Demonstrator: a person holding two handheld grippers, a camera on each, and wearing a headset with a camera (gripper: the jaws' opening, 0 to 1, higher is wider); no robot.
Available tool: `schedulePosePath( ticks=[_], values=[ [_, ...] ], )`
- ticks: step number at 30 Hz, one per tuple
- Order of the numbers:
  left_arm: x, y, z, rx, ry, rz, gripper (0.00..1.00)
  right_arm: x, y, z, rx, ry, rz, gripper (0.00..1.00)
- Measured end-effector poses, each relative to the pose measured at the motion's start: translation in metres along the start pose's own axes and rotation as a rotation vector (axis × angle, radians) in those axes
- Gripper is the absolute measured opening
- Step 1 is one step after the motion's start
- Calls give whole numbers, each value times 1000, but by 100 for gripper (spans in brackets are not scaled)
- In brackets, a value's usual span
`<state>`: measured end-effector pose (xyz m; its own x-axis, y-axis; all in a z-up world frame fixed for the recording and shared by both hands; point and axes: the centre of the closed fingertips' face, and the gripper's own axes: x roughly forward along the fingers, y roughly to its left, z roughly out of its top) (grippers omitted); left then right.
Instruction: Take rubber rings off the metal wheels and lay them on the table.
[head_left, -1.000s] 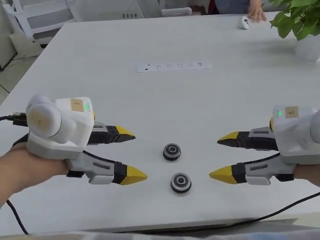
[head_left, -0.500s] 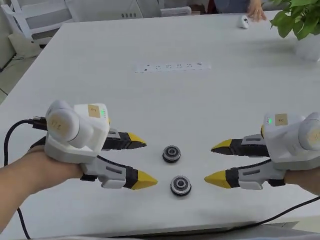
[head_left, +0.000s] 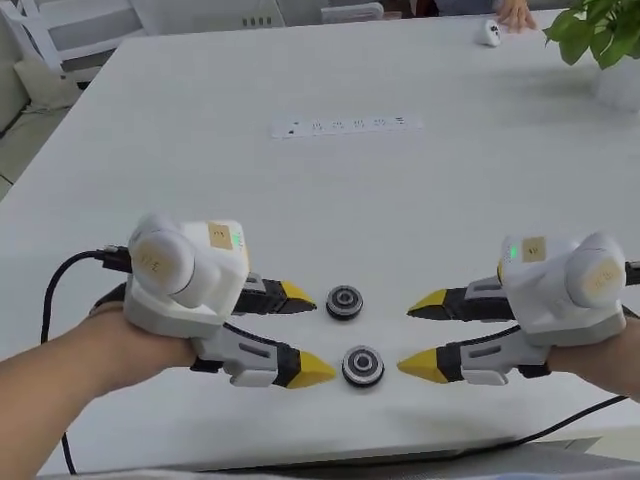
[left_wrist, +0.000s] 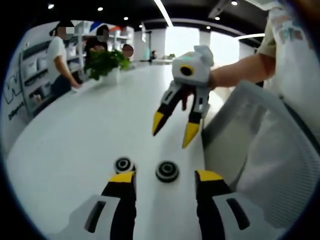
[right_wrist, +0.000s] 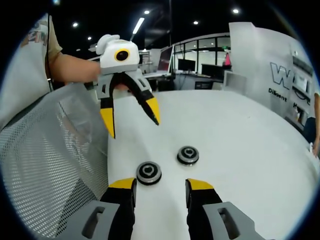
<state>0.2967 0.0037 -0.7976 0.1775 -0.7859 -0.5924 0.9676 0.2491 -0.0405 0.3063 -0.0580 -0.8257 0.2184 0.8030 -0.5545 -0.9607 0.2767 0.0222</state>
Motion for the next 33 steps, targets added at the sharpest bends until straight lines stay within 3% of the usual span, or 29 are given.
schedulePosePath(
  ticks=[10, 27, 33],
  values=[
    [14, 3, -5, -32, 2, -8, 42, 7, 0, -7, 21, 1, 7, 34],
    [39, -1, -12, -43, 33, -29, 37, 12, 6, -15, 36, 12, 28, 33],
    [46, -3, -17, -39, 50, -40, 30, 12, 6, -17, 40, 15, 26, 33]
  ],
)
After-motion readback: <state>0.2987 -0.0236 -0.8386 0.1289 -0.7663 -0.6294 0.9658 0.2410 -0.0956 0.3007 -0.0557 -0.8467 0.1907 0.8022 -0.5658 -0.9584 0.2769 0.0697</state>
